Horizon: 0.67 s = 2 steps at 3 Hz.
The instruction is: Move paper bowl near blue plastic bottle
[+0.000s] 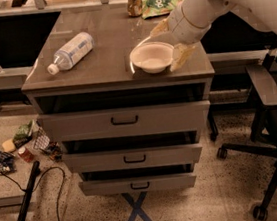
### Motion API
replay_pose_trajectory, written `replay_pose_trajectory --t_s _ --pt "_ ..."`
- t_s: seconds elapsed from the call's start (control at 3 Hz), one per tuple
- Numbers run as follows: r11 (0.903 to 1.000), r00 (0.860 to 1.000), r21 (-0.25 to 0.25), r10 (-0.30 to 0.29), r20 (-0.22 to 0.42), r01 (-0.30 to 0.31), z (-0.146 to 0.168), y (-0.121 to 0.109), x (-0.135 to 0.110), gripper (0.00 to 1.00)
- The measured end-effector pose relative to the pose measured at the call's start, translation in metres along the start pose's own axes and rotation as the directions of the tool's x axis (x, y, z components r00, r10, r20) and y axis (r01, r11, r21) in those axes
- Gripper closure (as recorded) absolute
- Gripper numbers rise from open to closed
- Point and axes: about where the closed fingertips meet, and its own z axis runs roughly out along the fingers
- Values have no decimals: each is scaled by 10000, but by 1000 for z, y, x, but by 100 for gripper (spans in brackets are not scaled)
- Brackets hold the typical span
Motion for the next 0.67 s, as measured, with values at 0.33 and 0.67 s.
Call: replay_pose_trajectory --t_s 0.33,0.67 --pt "9994 10000 -340 30 68 -28 16 4 6 18" --pt "9976 9999 -688 109 95 -102 32 9 11 49"
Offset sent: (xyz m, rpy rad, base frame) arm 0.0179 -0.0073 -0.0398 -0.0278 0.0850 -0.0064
